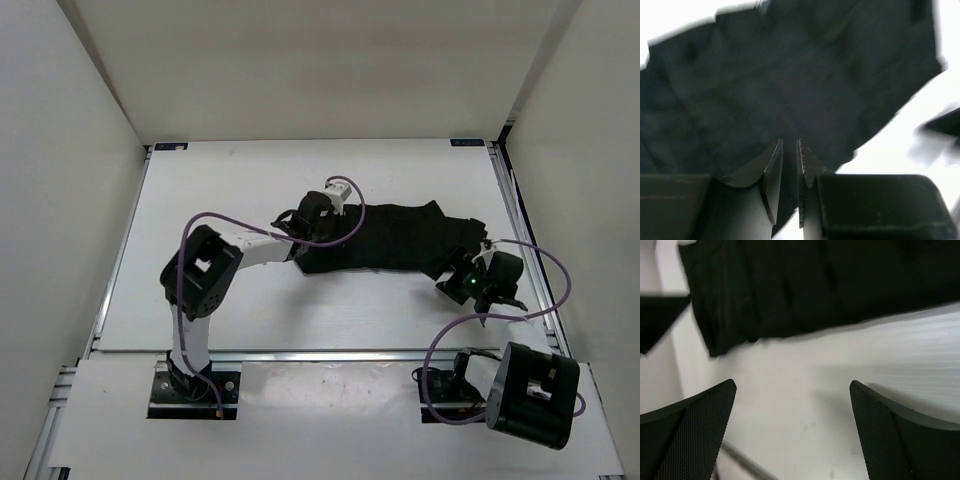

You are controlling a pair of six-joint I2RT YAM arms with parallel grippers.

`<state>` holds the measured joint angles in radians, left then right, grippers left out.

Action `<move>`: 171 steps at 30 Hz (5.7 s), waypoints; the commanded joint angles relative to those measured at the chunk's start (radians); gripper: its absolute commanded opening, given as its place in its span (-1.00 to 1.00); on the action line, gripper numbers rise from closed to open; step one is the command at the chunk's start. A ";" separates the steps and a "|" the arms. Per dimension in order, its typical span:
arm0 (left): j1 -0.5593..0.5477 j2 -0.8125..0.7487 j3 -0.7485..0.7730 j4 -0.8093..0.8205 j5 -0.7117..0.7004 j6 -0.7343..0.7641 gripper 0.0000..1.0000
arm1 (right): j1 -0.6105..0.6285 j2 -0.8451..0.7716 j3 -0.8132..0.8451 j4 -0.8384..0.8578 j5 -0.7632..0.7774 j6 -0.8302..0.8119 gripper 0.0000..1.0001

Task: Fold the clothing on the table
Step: Fold the skirt

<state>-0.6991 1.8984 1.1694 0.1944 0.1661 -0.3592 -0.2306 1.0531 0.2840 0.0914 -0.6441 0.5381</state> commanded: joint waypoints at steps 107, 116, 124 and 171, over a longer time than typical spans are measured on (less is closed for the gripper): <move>0.044 0.154 0.092 -0.179 0.087 -0.076 -0.96 | 0.724 0.372 0.665 -0.166 0.231 -0.872 -1.00; 0.101 0.045 -0.017 -0.116 0.101 -0.125 -0.96 | 0.752 0.420 0.618 -0.130 0.278 -0.920 -1.00; 0.167 -0.236 -0.210 -0.089 0.098 -0.168 -0.87 | 0.764 0.432 0.635 -0.142 0.294 -0.945 -1.00; 0.276 -0.903 -0.598 -0.030 0.067 -0.364 -0.92 | 0.634 0.411 0.741 -0.352 -0.332 -0.715 -0.58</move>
<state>-0.3576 1.0378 0.6140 0.0235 0.2249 -0.6281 0.4313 1.3651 1.0328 -0.2813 -0.7815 -0.2863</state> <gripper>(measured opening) 0.164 0.343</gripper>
